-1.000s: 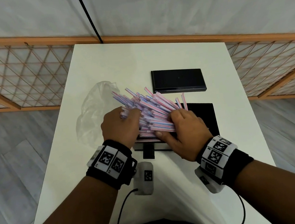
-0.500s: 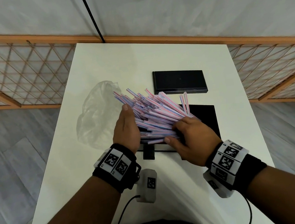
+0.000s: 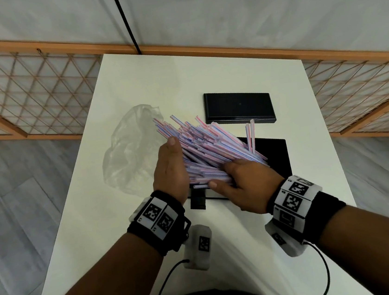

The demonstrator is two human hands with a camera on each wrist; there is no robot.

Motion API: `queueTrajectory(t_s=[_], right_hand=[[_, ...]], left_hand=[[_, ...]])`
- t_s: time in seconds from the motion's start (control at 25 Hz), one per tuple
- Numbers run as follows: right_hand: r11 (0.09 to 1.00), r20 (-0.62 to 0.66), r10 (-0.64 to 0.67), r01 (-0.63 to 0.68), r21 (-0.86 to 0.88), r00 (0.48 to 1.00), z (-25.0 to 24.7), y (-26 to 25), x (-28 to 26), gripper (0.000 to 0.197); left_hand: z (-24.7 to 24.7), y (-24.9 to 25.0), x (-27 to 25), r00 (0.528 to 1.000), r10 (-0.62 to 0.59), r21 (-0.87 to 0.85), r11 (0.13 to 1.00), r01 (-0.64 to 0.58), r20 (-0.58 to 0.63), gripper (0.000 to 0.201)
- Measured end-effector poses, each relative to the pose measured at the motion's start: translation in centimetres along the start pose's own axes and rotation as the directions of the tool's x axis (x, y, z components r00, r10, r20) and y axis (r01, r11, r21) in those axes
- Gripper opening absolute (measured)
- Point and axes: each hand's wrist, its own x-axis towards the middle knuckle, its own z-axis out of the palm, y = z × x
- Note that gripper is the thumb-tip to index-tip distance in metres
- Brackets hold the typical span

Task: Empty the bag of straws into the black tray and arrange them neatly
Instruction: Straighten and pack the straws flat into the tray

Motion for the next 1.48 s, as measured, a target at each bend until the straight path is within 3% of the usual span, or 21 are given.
queueTrajectory(t_s=[0.2,0.28,0.44,0.52,0.6,0.68,0.88,1.0,1.08,1.2,1.48], right_hand=[[0.999,0.03,0.035,-0.034,-0.018,0.999,0.3,-0.3,0.5,0.096],[0.999,0.02,0.046,-0.046,-0.004,0.999,0.1,-0.5,0.9,0.1],[0.995,0.07,0.041,-0.047,0.084,0.997,-0.2,-1.0,0.9,0.074],[0.999,-0.008,0.036,-0.036,0.015,0.999,-0.2,-1.1,0.8,0.078],[0.991,-0.085,0.078,-0.087,-0.103,0.993,-0.1,-1.0,0.9,0.089],[0.989,-0.086,0.089,-0.099,-0.112,0.992,0.3,-0.4,1.0,0.085],[0.992,-0.168,-0.067,0.083,0.094,0.983,-0.1,0.7,-0.5,0.048],[0.994,-0.286,-0.095,0.109,0.031,0.953,0.1,1.5,-1.8,0.044],[0.999,-0.341,-0.037,0.047,0.022,0.939,0.3,2.1,-2.1,0.044],[0.998,-0.381,0.056,-0.047,0.032,0.923,0.6,2.5,-2.3,0.042],[0.997,-0.387,0.074,-0.055,0.06,0.919,0.7,1.7,-2.2,0.042]], left_hand=[[0.2,0.1,-0.1,1.0,0.015,0.02,1.0,-0.015,-0.01,0.087],[0.2,0.2,-0.1,0.999,0.024,0.017,1.0,-0.023,-0.022,0.082],[0.3,0.4,-0.6,1.0,0.012,0.053,0.999,-0.013,0.018,0.066],[0.3,0.5,-0.5,0.998,0.014,0.064,0.998,-0.018,0.055,0.061],[0.1,0.2,0.0,0.988,0.112,0.102,0.987,-0.123,0.106,0.056],[-0.1,-0.7,0.5,0.974,0.174,0.196,0.96,-0.2,0.145,0.048],[-0.9,-1.4,0.7,0.999,0.036,0.399,0.916,-0.04,0.016,0.069],[-1.2,-0.3,0.8,0.998,0.06,0.433,0.9,-0.047,-0.017,0.056],[-1.1,0.8,0.6,0.994,0.096,0.488,0.871,-0.059,-0.05,0.041],[-1.3,2.4,0.3,0.986,0.165,0.555,0.823,-0.118,-0.035,0.037],[-2.3,4.3,-0.3,0.929,0.369,0.677,0.676,-0.293,0.034,0.03]])
